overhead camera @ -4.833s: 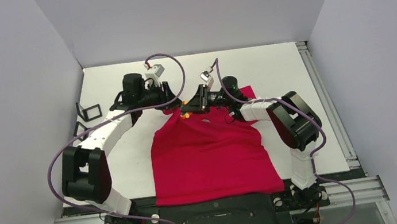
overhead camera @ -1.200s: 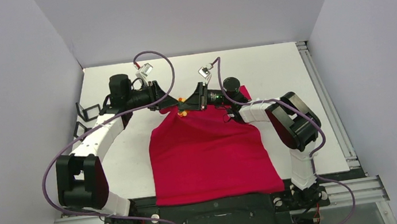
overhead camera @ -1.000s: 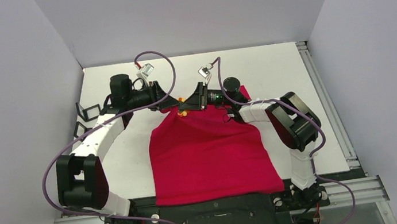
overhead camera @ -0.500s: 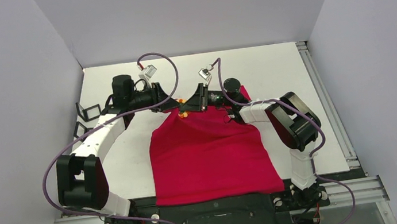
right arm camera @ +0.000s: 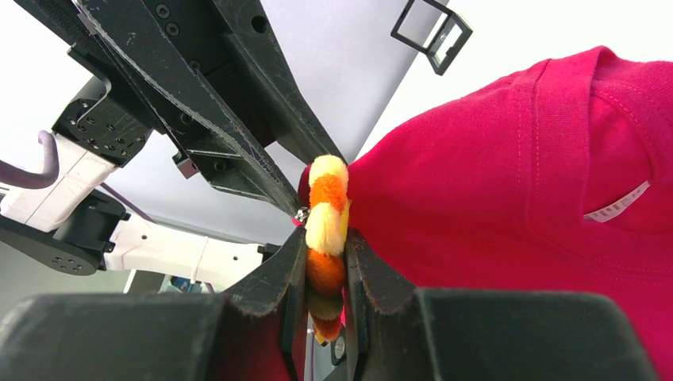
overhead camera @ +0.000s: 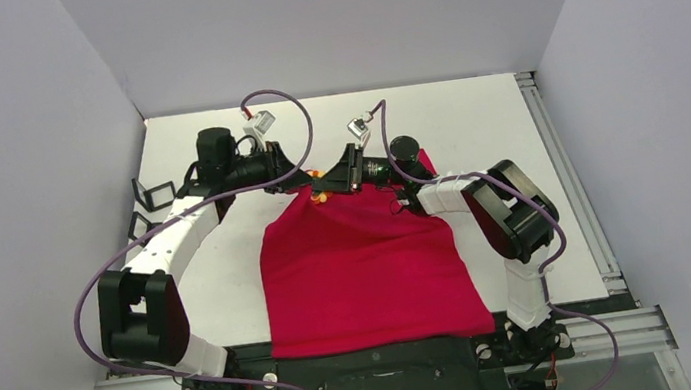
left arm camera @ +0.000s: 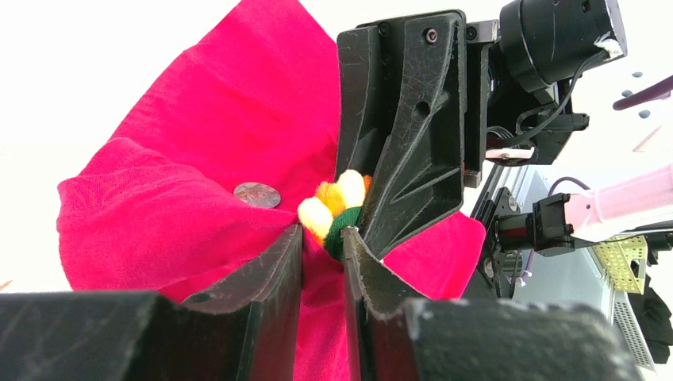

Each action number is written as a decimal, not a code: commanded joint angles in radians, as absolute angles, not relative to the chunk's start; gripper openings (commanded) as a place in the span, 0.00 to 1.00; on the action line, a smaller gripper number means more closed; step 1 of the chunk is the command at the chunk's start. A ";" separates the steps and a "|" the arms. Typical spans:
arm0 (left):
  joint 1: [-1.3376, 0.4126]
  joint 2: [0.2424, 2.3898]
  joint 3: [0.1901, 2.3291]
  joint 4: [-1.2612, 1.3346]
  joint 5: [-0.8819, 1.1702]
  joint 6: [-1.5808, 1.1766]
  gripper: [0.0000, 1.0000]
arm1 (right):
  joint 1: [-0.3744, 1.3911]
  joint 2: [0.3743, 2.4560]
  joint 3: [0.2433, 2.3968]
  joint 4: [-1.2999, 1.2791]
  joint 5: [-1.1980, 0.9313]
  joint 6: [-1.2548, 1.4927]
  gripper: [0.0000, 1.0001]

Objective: Remove the brooch from the garment
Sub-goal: Remove the brooch from the clothes.

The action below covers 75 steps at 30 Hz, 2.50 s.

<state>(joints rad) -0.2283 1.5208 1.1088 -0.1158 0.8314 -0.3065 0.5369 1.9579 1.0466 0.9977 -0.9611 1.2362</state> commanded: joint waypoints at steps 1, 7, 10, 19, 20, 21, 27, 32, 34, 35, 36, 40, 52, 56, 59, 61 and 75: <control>-0.211 1.513 1.128 -0.142 0.753 -0.271 0.00 | 0.529 1.924 1.059 1.170 -0.942 1.243 0.00; -0.194 1.504 1.131 -0.122 0.754 -0.272 0.00 | 0.523 1.923 1.057 1.144 -0.937 1.228 0.00; -0.189 1.501 1.129 -0.104 0.758 -0.281 0.01 | 0.522 1.921 1.057 1.133 -0.935 1.215 0.00; -0.174 1.483 1.110 0.030 0.904 -0.333 0.29 | 0.520 1.917 1.061 1.103 -0.940 1.186 0.00; -0.174 1.485 1.112 0.032 0.930 -0.337 0.34 | 0.521 1.917 1.063 1.107 -0.943 1.183 0.00; -0.175 1.490 1.111 0.037 0.941 -0.347 0.36 | 0.522 1.917 1.064 1.110 -0.944 1.182 0.00; -0.188 1.525 1.115 0.018 0.985 -0.367 0.43 | 0.526 1.916 1.066 1.140 -0.954 1.187 0.00; -0.192 1.547 1.116 0.002 0.979 -0.366 0.43 | 0.526 1.914 1.062 1.186 -0.964 1.208 0.00; -0.188 1.553 1.114 0.002 0.983 -0.371 0.40 | 0.526 1.914 1.059 1.200 -0.969 1.213 0.00; -0.185 1.558 1.112 0.002 0.987 -0.379 0.37 | 0.526 1.914 1.059 1.203 -0.971 1.215 0.00; -0.182 1.560 1.108 0.017 1.000 -0.402 0.35 | 0.526 1.914 1.060 1.208 -0.974 1.215 0.00; -0.177 1.562 1.079 0.125 1.051 -0.493 0.28 | 0.525 1.917 1.062 1.220 -0.982 1.218 0.00; -0.144 1.570 0.969 0.509 1.086 -0.866 0.00 | 0.519 1.920 1.056 1.215 -0.987 1.237 0.12; -0.134 1.582 0.971 0.535 1.078 -0.893 0.00 | 0.517 1.912 1.032 1.227 -0.980 1.250 0.22; -0.133 1.590 0.962 0.590 1.072 -0.938 0.00 | 0.517 1.910 1.030 1.232 -0.976 1.257 0.27; -0.133 1.592 0.959 0.601 1.069 -0.947 0.00 | 0.517 1.909 1.029 1.235 -0.975 1.261 0.28; -0.142 1.569 0.966 0.513 1.066 -0.860 0.00 | 0.512 1.924 1.060 1.222 -0.947 1.285 0.35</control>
<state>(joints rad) -0.1417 1.5982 0.9508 0.5095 1.0595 -0.9047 0.5182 1.9579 1.0309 1.1584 -0.9642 1.2835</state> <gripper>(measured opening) 0.039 0.339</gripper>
